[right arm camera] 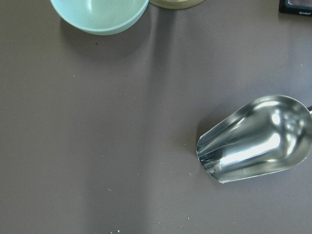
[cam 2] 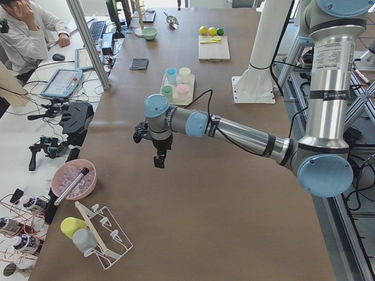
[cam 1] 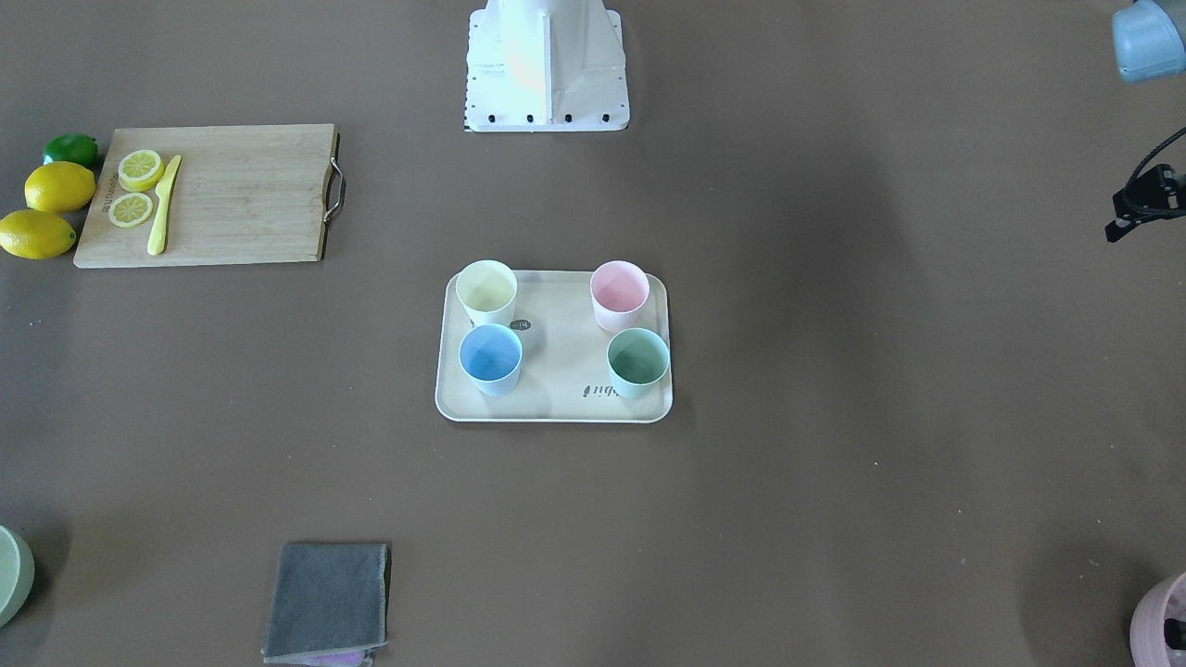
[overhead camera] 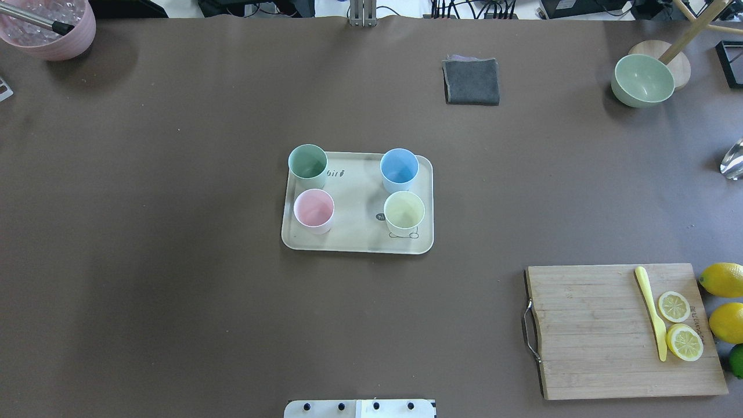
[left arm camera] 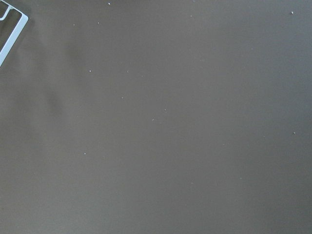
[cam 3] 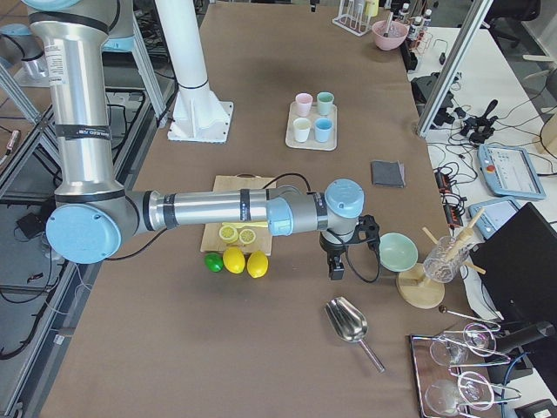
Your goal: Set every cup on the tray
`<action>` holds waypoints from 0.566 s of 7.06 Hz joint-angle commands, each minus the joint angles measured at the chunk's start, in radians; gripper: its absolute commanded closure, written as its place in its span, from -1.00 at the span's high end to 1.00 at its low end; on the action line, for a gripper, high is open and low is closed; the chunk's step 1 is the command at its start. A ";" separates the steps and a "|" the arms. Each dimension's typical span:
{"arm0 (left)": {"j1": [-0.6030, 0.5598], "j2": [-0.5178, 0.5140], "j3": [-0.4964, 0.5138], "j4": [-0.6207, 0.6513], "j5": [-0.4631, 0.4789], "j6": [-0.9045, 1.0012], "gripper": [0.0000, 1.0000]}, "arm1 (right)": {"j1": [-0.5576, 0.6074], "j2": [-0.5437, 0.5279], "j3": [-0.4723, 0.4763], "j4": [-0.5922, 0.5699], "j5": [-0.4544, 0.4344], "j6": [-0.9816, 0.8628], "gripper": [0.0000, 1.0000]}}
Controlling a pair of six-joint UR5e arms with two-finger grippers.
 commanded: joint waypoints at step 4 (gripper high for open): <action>-0.035 0.002 0.004 0.001 -0.012 0.001 0.96 | 0.014 -0.004 0.010 0.001 0.000 -0.001 1.00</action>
